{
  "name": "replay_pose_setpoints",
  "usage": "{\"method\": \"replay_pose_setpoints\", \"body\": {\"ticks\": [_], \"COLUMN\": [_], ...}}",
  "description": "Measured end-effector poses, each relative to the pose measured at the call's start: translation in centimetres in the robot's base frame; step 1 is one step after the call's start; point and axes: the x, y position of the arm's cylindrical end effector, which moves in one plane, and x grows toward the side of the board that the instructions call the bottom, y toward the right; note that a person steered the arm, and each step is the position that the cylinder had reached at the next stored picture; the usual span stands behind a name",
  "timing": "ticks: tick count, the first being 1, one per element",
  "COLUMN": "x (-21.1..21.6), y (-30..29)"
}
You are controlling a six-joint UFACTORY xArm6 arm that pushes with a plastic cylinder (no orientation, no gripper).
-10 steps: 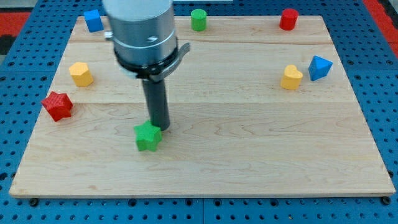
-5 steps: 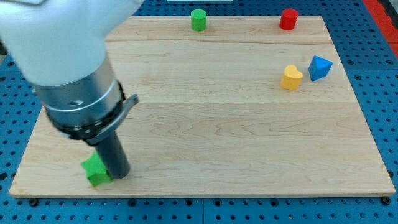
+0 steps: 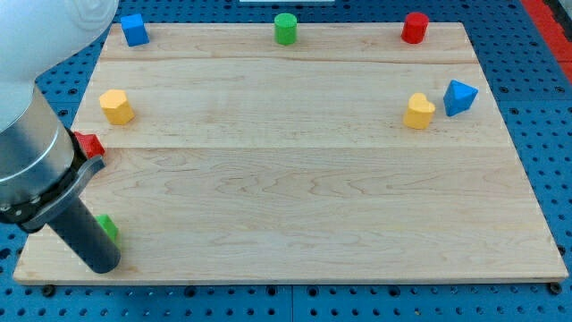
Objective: Place the green star to the bottom left of the board
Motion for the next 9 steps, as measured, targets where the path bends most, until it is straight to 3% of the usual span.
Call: {"method": "replay_pose_setpoints", "body": {"ticks": [3, 9], "x": [-3.5, -3.2], "y": [4.7, -1.3]}}
